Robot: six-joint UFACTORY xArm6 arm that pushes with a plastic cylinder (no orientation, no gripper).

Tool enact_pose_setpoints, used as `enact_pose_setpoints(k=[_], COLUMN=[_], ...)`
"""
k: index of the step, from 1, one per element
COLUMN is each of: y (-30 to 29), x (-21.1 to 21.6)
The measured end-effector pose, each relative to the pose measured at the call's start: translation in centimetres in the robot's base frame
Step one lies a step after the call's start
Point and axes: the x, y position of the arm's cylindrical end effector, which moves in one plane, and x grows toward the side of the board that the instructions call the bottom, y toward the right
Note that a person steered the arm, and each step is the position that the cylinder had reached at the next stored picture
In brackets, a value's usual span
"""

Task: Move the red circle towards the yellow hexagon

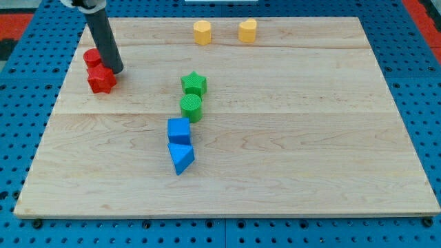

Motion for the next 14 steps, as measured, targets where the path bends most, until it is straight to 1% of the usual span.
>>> enact_pose_setpoints(k=[1,2,3,4,5,6,7,8,9,10,11,12,13,14], y=[-0.9,-1.5,-1.5,-1.5,-2.6,-7.4,-4.9,-0.2,-0.3,-4.4,-2.0,0.2,-1.3,1.6], x=[2.1,1.7,-2.1,-4.9,-1.6,-2.1,-5.4,-7.9,-8.8,-11.7,-12.2,-11.3,-10.4,-11.5])
